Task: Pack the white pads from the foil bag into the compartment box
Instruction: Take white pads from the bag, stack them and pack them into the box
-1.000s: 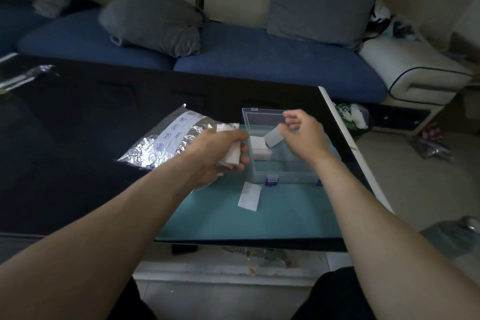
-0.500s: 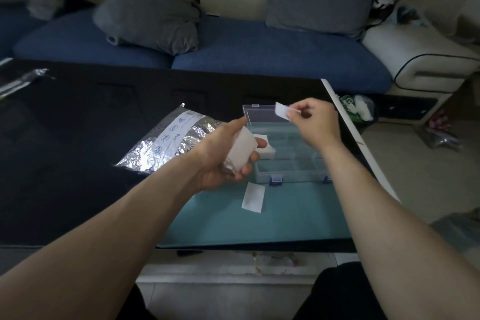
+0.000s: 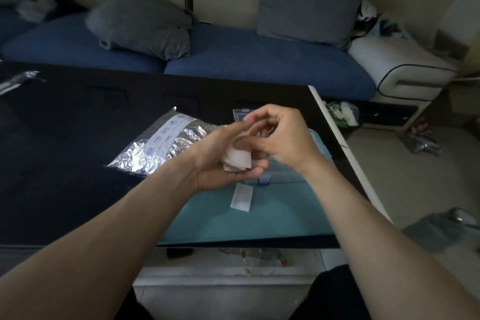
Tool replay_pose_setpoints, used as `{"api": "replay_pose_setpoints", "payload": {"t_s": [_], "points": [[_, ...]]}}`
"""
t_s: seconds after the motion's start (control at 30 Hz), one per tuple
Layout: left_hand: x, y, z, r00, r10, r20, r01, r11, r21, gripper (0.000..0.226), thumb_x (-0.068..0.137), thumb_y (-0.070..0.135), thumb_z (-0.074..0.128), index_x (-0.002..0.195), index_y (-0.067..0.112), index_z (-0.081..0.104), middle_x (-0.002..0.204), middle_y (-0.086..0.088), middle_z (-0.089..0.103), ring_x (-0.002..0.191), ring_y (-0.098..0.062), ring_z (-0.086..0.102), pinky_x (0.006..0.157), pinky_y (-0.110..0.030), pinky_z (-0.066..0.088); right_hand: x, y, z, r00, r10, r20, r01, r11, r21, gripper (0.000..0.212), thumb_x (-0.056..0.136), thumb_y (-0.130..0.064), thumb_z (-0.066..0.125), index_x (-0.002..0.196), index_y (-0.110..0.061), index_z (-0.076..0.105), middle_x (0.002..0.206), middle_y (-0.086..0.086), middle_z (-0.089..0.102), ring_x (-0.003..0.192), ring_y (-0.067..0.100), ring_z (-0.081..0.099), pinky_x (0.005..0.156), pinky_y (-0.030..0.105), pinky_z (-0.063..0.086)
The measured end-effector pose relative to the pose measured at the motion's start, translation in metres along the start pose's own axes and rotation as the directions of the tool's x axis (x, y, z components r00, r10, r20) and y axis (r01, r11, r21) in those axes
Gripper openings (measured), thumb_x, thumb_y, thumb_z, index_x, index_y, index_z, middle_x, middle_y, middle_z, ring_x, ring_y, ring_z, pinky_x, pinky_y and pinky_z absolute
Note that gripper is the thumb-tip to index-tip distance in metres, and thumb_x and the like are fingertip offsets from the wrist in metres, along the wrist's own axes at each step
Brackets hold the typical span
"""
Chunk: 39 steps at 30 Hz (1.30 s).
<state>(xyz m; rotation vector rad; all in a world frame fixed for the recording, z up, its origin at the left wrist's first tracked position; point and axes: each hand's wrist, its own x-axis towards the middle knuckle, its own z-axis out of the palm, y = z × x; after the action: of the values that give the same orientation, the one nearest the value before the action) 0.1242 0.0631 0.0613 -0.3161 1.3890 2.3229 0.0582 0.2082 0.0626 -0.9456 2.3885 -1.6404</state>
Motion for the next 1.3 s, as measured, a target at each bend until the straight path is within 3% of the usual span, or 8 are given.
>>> {"api": "replay_pose_setpoints", "payload": {"t_s": [0.23, 0.37, 0.47, 0.57, 0.7, 1.0, 1.17, 1.3], "points": [[0.009, -0.016, -0.005, 0.916, 0.125, -0.382, -0.05, 0.979, 0.199, 0.015, 0.093, 0.021, 0.067, 0.089, 0.008, 0.061, 0.062, -0.005, 0.061, 0.047, -0.017, 0.056, 0.044, -0.025, 0.049, -0.008, 0.015, -0.006, 0.873, 0.391, 0.292, -0.339, 0.916, -0.213, 0.036, 0.078, -0.031, 0.086, 0.099, -0.008, 0.068, 0.081, 0.004, 0.07, 0.072, 0.018, 0.066, 0.069, 0.033, 0.057], [0.011, -0.021, -0.01, 0.895, 0.161, -0.416, -0.005, 0.937, 0.35, 0.014, 0.09, 0.005, 0.067, 0.078, 0.003, 0.06, 0.069, -0.015, 0.062, 0.056, -0.023, 0.06, 0.062, -0.035, 0.059, -0.024, 0.014, 0.018, 0.726, 0.518, 0.453, -0.188, 0.783, -0.593, 0.03, 0.074, -0.03, 0.089, 0.095, -0.021, 0.071, 0.087, -0.006, 0.071, 0.08, 0.017, 0.07, 0.075, 0.031, 0.056], [0.011, -0.022, -0.016, 0.885, 0.178, -0.43, -0.017, 0.936, 0.353, 0.01, 0.088, -0.001, 0.069, 0.089, 0.002, 0.059, 0.075, -0.017, 0.063, 0.067, -0.028, 0.06, 0.075, -0.044, 0.057, -0.033, 0.014, 0.044, 0.803, 0.444, 0.399, 0.012, 0.656, -0.755, 0.034, 0.075, -0.039, 0.084, 0.102, -0.021, 0.075, 0.098, -0.003, 0.075, 0.094, 0.018, 0.069, 0.086, 0.03, 0.054], [0.008, -0.02, -0.018, 0.893, 0.146, -0.425, 0.004, 0.943, 0.333, 0.011, 0.088, -0.002, 0.067, 0.091, 0.004, 0.058, 0.076, -0.013, 0.063, 0.057, -0.023, 0.061, 0.058, -0.035, 0.059, -0.037, 0.023, 0.051, 0.864, 0.387, 0.322, -0.02, 0.666, -0.746, 0.031, 0.073, -0.035, 0.084, 0.057, -0.028, 0.058, 0.068, -0.007, 0.066, 0.067, 0.014, 0.061, 0.067, 0.028, 0.049], [0.003, -0.017, -0.015, 0.901, 0.129, -0.413, 0.034, 0.93, 0.365, 0.012, 0.094, 0.01, 0.064, 0.084, 0.005, 0.059, 0.066, -0.009, 0.062, 0.049, -0.018, 0.058, 0.042, -0.024, 0.047, -0.044, 0.033, 0.046, 0.877, 0.352, 0.328, 0.006, 0.674, -0.739, 0.024, 0.082, -0.028, 0.076, 0.066, -0.012, 0.068, 0.071, -0.004, 0.071, 0.07, 0.017, 0.062, 0.071, 0.033, 0.052], [0.006, -0.017, -0.005, 0.862, 0.202, -0.464, -0.098, 0.966, 0.237, 0.012, 0.095, 0.012, 0.061, 0.1, 0.003, 0.057, 0.066, -0.01, 0.059, 0.045, -0.021, 0.054, 0.04, -0.026, 0.047, -0.043, 0.018, -0.011, 0.912, 0.409, 0.006, -0.394, 0.882, -0.258, 0.013, 0.085, -0.033, 0.08, 0.084, -0.021, 0.08, 0.068, -0.002, 0.074, 0.058, 0.004, 0.063, 0.058, 0.02, 0.046], [0.005, -0.016, 0.001, 0.907, 0.143, -0.397, -0.133, 0.99, 0.053, 0.027, 0.096, 0.033, 0.063, 0.094, 0.007, 0.056, 0.066, -0.008, 0.056, 0.052, -0.021, 0.055, 0.053, -0.031, 0.052, -0.046, 0.002, -0.01, 0.917, 0.301, -0.263, -0.248, 0.944, 0.218, 0.001, 0.086, -0.024, 0.078, 0.086, -0.023, 0.079, 0.081, -0.005, 0.077, 0.061, 0.01, 0.065, 0.054, 0.027, 0.047], [0.003, -0.015, 0.01, 0.991, 0.086, -0.103, -0.09, 0.995, -0.04, 0.05, 0.095, 0.052, 0.055, 0.101, 0.005, 0.069, 0.089, -0.011, 0.068, 0.076, -0.023, 0.066, 0.084, -0.036, 0.055, -0.049, -0.006, 0.012, 0.963, 0.195, -0.186, -0.168, 0.974, 0.154, 0.007, 0.089, -0.027, 0.075, 0.093, -0.024, 0.08, 0.081, -0.008, 0.077, 0.066, 0.003, 0.065, 0.058, 0.021, 0.048]]}}
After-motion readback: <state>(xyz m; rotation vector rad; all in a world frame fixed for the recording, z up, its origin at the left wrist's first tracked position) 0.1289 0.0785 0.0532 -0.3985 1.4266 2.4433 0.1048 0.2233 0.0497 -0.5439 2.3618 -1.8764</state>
